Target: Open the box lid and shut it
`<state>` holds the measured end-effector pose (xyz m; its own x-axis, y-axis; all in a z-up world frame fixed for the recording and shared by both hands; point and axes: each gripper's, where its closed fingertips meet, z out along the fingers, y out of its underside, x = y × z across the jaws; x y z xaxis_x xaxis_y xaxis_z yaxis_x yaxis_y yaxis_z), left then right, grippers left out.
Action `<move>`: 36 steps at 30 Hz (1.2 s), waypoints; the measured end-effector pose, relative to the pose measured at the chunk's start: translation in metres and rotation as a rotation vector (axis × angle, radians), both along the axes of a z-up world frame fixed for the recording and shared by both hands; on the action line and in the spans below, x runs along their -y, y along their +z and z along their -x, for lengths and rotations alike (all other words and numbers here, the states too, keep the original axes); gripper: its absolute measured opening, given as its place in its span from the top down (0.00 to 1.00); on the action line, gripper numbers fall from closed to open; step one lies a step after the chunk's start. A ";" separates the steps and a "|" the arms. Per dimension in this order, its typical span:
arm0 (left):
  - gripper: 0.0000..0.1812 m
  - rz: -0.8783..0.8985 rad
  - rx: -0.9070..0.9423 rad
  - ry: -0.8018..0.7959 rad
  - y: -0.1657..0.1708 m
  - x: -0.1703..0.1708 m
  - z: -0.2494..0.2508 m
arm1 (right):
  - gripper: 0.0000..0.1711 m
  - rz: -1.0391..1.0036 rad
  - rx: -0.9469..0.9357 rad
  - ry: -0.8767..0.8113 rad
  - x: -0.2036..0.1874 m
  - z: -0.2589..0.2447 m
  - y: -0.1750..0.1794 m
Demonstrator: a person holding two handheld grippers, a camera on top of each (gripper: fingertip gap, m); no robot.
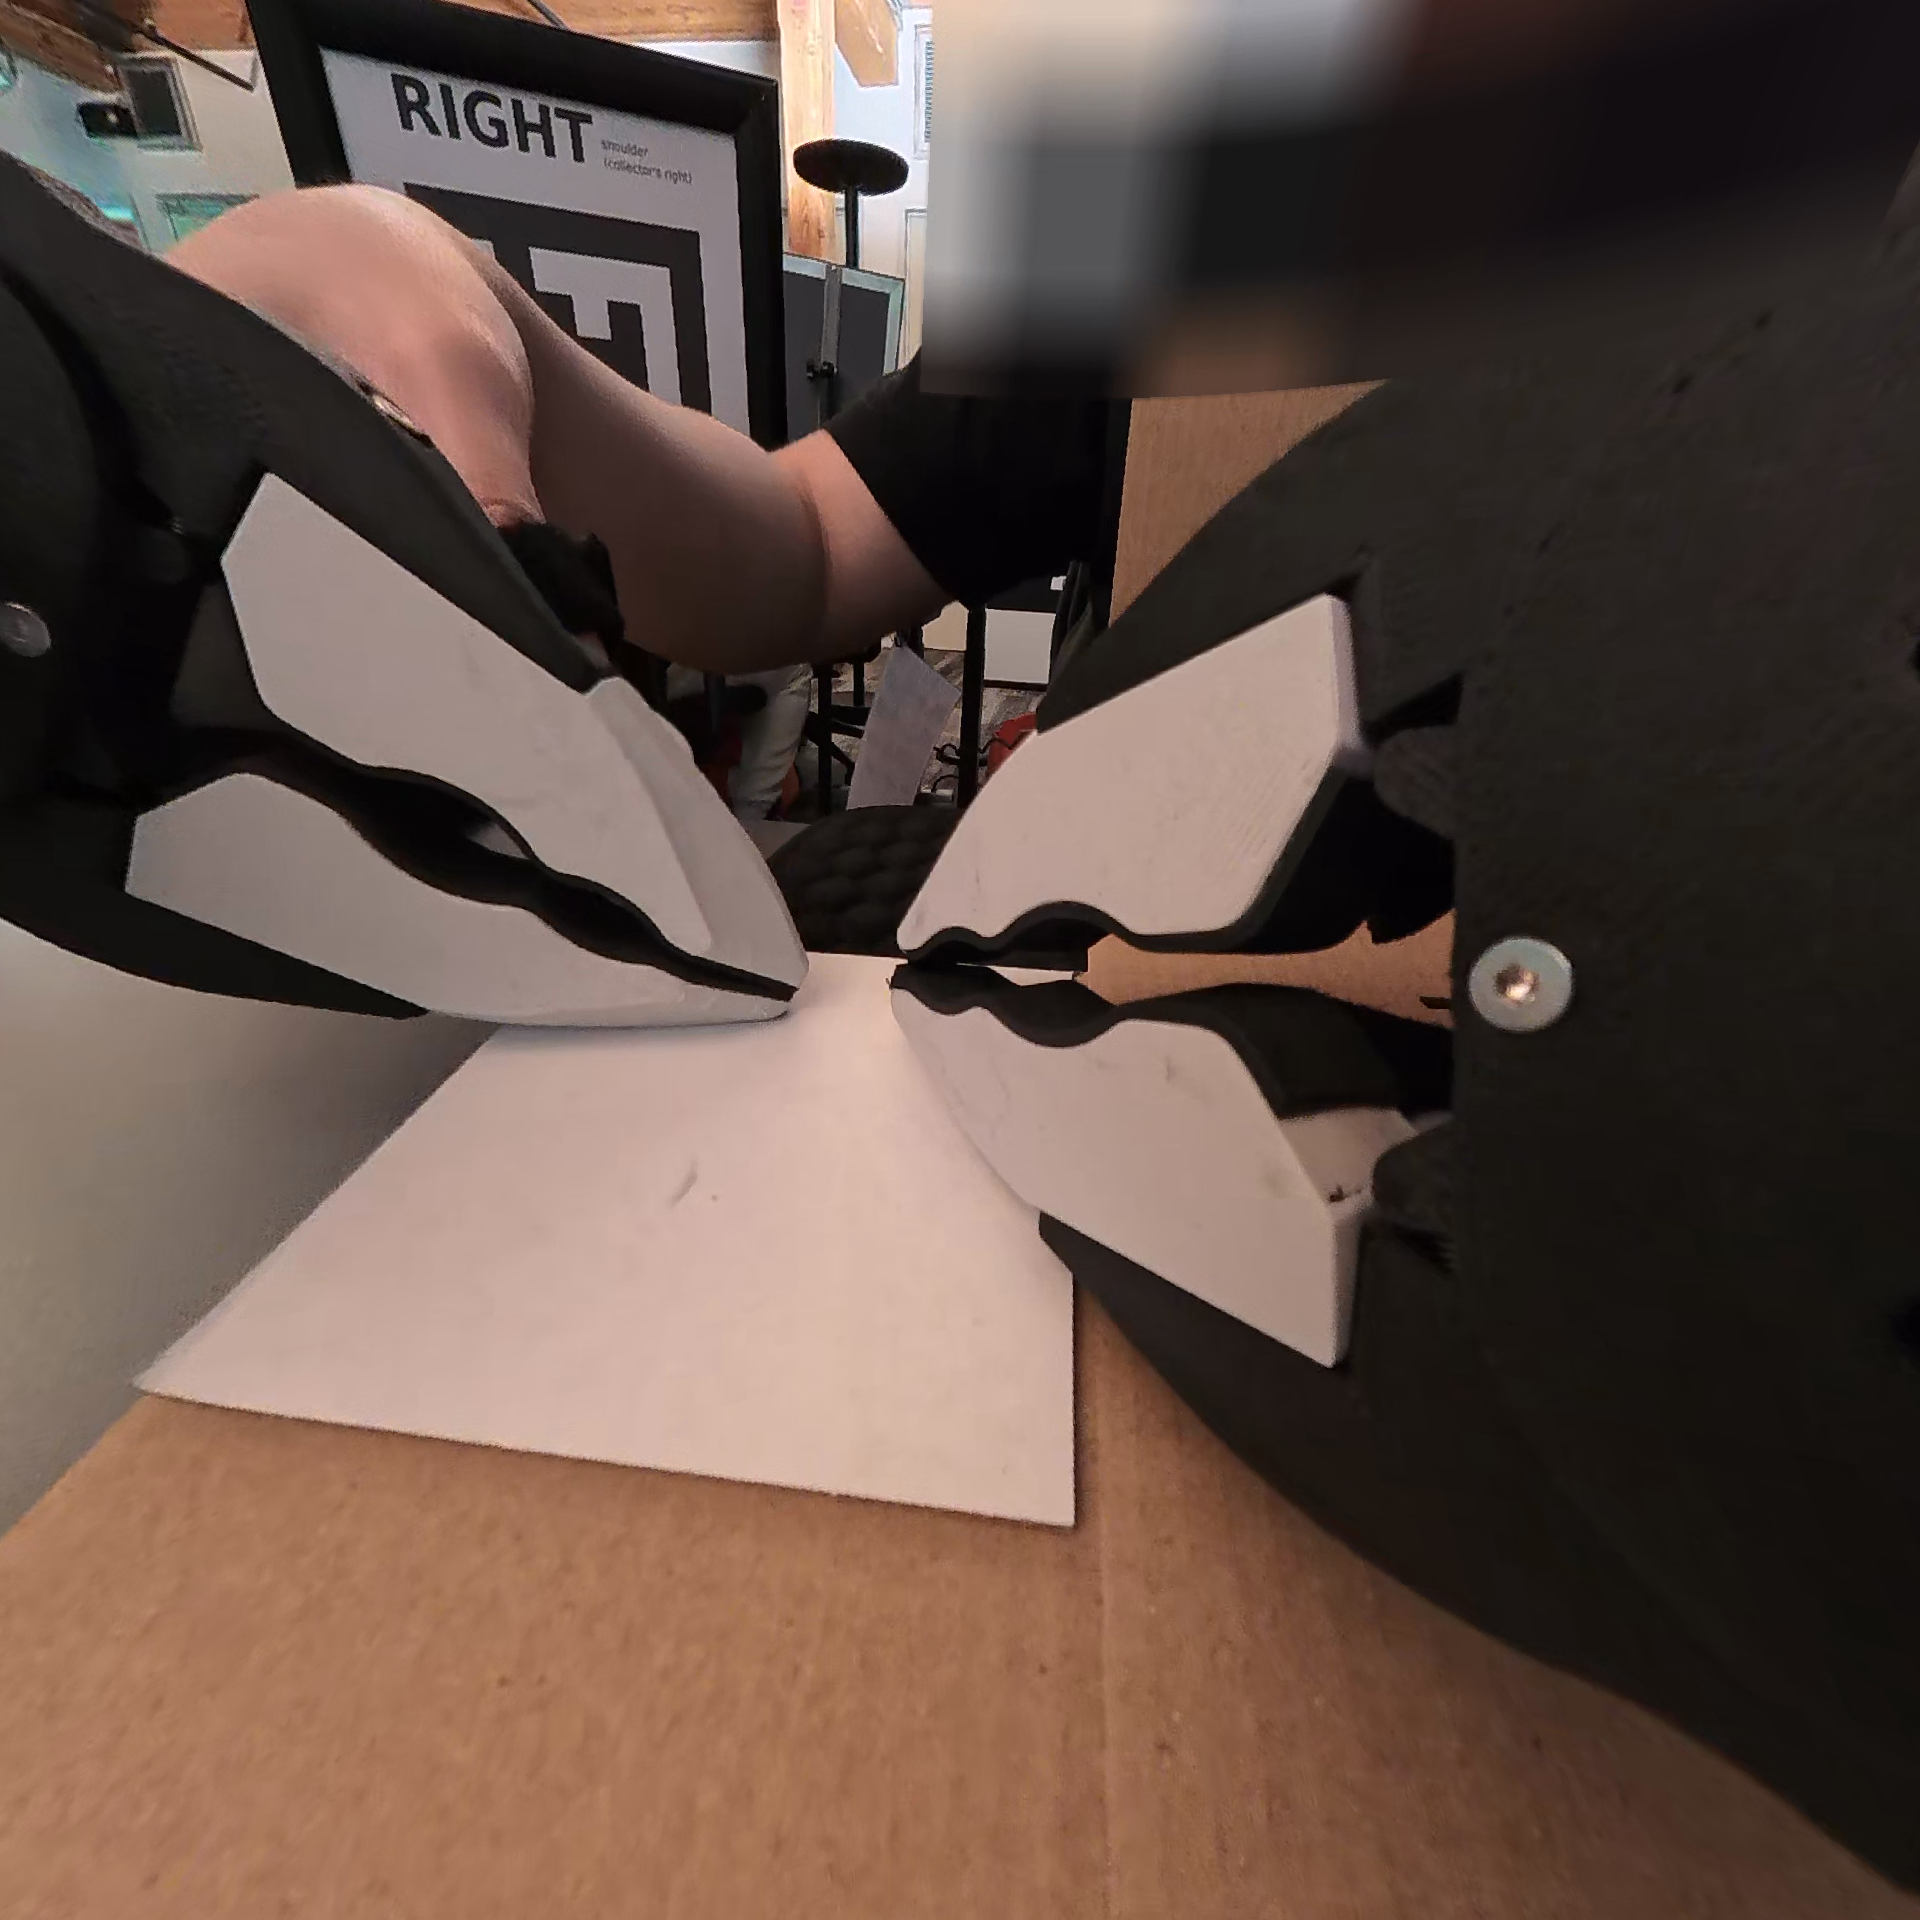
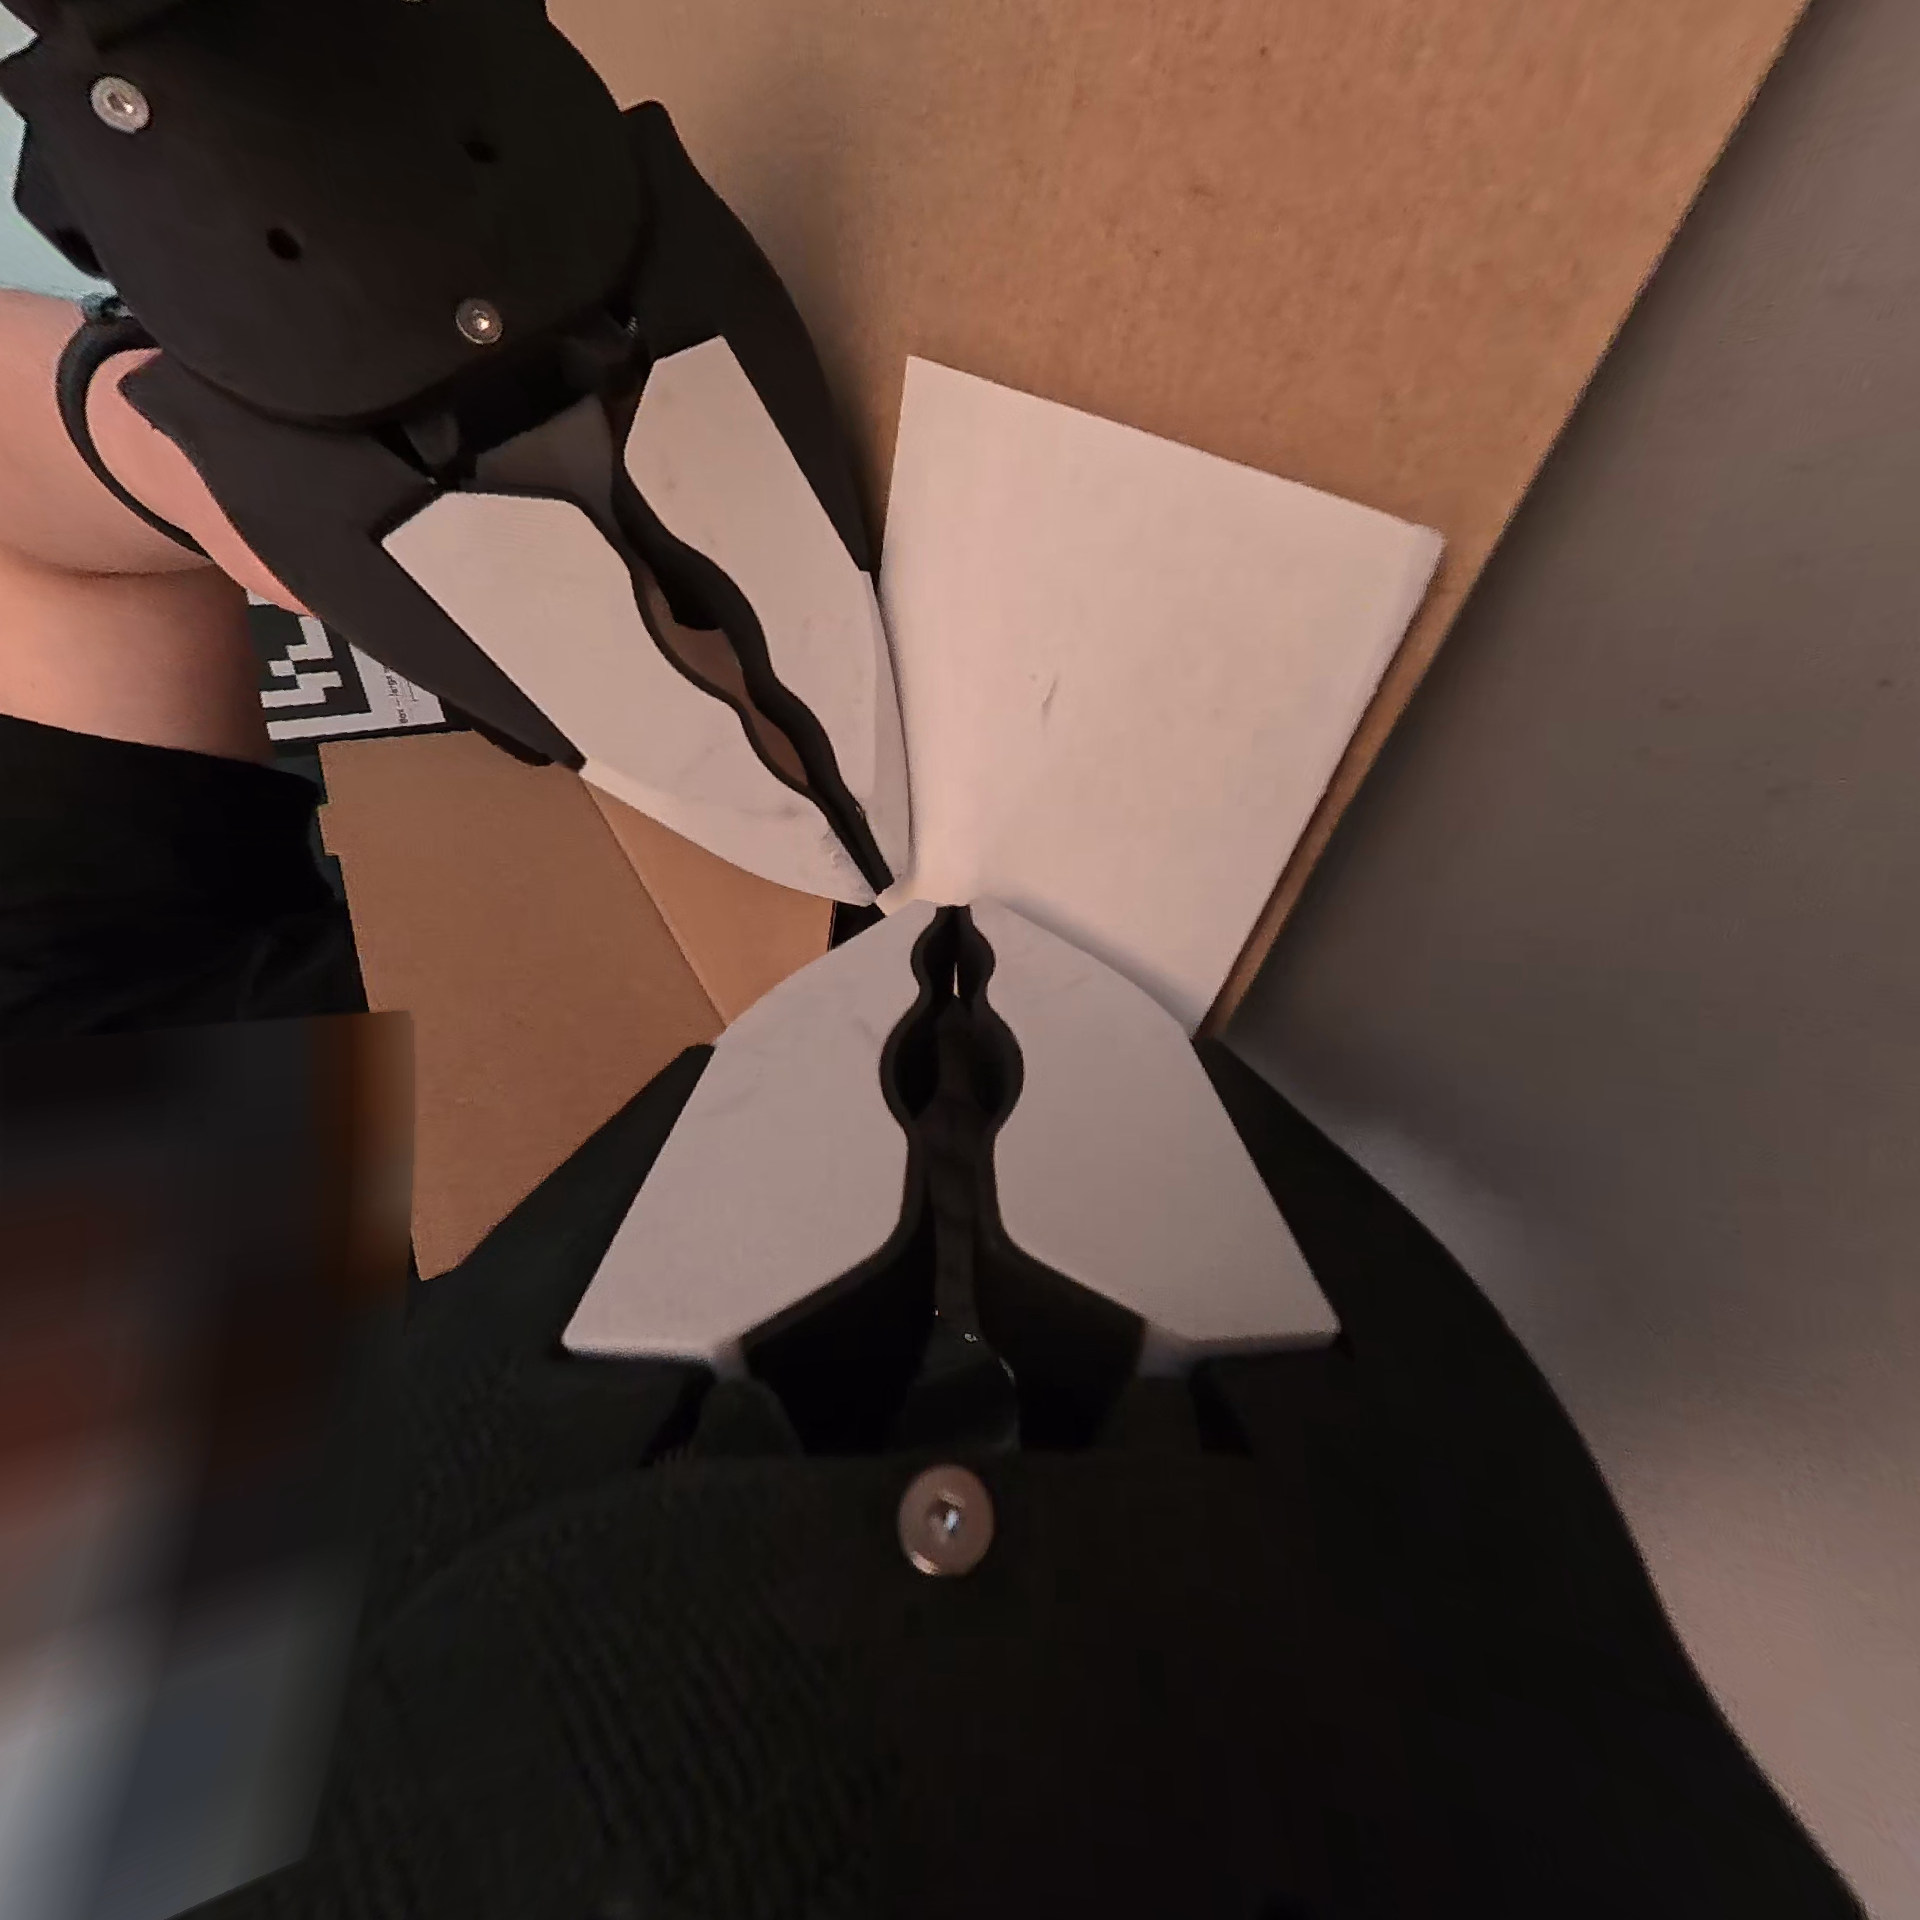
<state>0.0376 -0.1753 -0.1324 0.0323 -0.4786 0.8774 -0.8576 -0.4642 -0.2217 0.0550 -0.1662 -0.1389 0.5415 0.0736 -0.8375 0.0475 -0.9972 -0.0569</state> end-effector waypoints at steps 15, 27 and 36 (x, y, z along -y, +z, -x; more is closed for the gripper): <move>1.00 -0.026 -0.011 -0.010 -0.001 0.000 0.000 | 1.00 0.061 -0.014 0.045 -0.014 0.000 0.001; 1.00 -0.013 -0.018 -0.015 -0.001 -0.001 0.000 | 1.00 0.046 -0.038 -0.014 -0.037 -0.004 0.000; 1.00 -0.020 -0.020 -0.013 -0.001 -0.001 0.000 | 1.00 0.001 -0.024 -0.057 -0.053 -0.007 0.000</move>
